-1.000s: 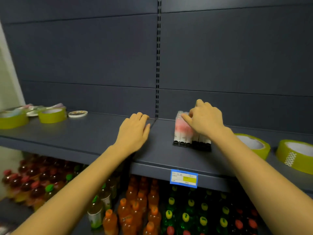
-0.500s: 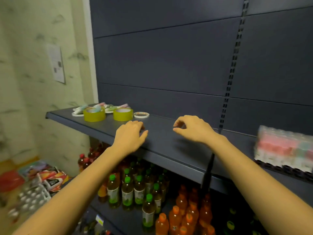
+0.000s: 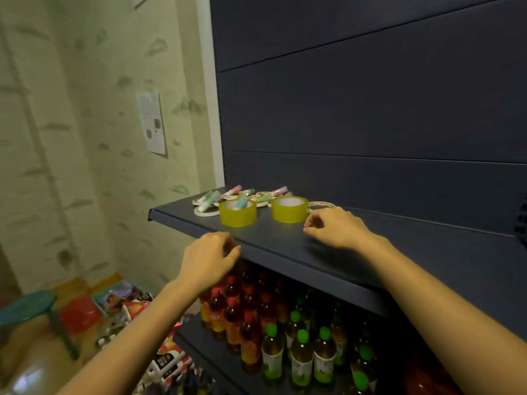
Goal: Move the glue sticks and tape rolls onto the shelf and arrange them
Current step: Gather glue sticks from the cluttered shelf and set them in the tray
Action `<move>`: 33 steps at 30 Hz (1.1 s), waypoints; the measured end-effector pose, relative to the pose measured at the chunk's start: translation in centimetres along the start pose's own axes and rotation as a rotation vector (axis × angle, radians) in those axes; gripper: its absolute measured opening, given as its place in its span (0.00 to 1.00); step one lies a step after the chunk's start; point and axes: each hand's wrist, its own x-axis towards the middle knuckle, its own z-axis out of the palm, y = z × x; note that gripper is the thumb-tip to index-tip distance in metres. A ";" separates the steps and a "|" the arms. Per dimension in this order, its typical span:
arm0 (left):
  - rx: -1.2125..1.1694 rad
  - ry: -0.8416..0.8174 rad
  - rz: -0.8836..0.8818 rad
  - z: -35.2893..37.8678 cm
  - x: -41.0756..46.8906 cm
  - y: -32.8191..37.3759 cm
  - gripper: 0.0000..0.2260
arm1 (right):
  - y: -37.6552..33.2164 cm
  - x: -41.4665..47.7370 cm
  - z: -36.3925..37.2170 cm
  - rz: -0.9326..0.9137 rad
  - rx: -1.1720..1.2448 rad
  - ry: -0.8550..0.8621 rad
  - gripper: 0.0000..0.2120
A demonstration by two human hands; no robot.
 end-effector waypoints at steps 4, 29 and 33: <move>-0.054 0.038 -0.011 0.4 1.9 -2.6 0.11 | -0.7 2.8 1.1 0.035 -0.015 0.008 0.09; -0.075 -0.020 0.043 7.9 22.4 -7.2 0.17 | -2.2 25.8 6.3 0.008 -0.119 -0.055 0.17; -0.476 0.079 0.002 6.4 23.3 -8.6 0.12 | -2.6 27.5 7.2 0.014 -0.286 -0.114 0.21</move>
